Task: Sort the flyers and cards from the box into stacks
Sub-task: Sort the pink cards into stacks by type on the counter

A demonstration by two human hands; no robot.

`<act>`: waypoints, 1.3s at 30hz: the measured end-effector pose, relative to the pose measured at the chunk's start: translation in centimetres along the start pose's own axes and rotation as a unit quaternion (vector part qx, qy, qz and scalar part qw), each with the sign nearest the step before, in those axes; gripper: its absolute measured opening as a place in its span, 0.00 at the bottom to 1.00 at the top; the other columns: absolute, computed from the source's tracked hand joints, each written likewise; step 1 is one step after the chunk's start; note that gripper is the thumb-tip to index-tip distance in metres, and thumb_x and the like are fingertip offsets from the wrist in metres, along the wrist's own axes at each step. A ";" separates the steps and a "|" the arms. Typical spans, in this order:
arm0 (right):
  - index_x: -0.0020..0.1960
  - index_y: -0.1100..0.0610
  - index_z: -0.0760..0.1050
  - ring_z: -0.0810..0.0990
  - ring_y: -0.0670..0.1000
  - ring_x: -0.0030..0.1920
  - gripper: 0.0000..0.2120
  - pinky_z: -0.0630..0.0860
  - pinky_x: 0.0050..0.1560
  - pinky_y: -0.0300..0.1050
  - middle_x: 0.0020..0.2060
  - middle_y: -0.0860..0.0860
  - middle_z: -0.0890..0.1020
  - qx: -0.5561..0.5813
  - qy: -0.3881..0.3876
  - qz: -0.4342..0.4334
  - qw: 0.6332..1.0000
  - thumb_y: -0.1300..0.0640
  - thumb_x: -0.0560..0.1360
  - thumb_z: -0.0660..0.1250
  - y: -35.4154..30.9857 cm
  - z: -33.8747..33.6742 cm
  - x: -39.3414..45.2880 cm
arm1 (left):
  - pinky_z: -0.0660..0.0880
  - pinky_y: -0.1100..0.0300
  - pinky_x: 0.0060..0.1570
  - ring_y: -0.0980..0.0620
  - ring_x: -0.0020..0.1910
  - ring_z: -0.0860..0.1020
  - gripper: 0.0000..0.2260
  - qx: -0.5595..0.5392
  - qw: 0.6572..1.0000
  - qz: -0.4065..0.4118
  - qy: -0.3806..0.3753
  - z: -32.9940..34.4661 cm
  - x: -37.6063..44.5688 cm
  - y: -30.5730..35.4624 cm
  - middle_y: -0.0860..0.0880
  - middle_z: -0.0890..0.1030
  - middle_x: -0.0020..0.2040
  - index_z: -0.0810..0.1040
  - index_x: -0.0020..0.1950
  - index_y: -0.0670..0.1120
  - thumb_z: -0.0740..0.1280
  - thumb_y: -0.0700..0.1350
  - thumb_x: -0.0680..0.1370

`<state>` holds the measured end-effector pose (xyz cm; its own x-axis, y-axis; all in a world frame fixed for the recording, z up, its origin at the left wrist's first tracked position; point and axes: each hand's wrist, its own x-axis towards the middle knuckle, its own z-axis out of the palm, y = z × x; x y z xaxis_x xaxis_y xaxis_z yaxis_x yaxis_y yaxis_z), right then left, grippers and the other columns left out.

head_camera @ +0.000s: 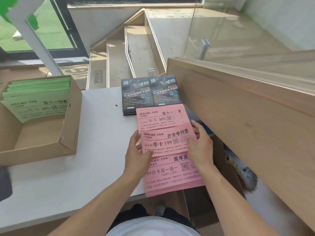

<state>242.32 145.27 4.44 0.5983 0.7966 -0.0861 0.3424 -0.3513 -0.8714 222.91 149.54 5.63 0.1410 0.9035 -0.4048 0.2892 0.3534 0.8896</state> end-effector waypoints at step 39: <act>0.80 0.43 0.48 0.74 0.53 0.69 0.46 0.73 0.68 0.62 0.70 0.47 0.73 -0.243 -0.045 0.063 0.967 0.44 0.73 0.75 3.4 -3.5 -4.3 | 0.77 0.60 0.49 0.55 0.46 0.81 0.51 0.164 0.980 -0.086 -0.075 -3.0 -4.0 -3.1 0.50 0.79 0.49 0.44 0.82 0.56 0.78 0.46 0.73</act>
<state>243.42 138.97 3.55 0.5993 0.7647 -0.2368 0.5847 -0.6202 -0.5229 218.56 145.51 5.13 0.1945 0.7824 -0.5916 0.6057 0.3786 0.6998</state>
